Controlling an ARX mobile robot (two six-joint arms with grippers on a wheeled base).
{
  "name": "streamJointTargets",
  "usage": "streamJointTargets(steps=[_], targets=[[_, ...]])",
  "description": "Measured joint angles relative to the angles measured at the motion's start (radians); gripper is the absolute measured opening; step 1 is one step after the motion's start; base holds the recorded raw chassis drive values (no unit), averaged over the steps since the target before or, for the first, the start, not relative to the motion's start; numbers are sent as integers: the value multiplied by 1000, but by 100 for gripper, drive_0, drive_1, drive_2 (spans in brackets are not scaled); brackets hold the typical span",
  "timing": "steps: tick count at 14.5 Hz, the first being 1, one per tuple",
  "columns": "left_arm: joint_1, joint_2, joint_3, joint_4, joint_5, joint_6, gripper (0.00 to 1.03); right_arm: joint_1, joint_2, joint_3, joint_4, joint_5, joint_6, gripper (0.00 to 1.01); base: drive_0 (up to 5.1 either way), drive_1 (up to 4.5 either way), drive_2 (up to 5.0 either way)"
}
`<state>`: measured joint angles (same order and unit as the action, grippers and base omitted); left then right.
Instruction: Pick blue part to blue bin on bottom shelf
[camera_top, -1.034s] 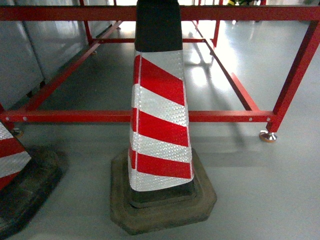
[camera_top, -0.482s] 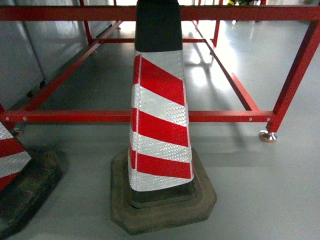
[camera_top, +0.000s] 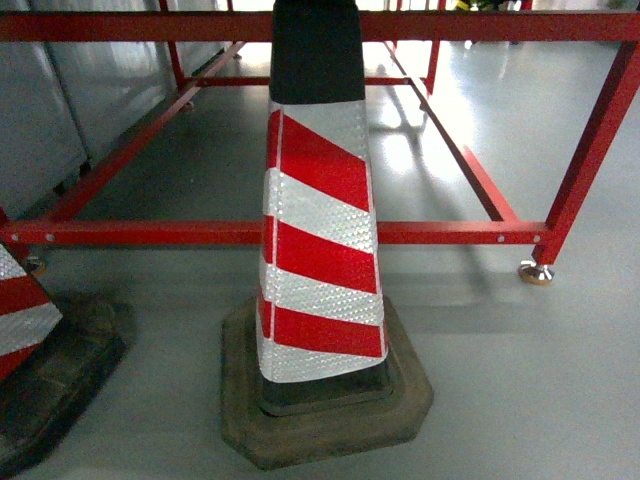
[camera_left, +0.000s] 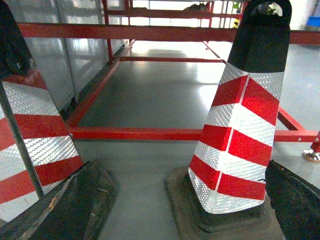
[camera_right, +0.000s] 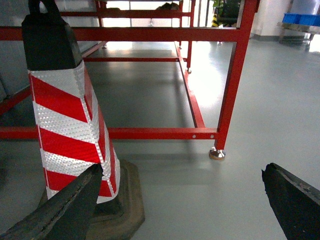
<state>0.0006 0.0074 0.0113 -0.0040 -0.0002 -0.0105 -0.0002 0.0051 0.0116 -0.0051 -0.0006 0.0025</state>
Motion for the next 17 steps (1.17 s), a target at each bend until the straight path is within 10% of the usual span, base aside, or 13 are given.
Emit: streamJointTargets(steps=[17], targets=[[0, 0, 0, -2, 2, 2, 98, 0, 0, 0, -1, 1, 0, 98, 0, 0, 0]])
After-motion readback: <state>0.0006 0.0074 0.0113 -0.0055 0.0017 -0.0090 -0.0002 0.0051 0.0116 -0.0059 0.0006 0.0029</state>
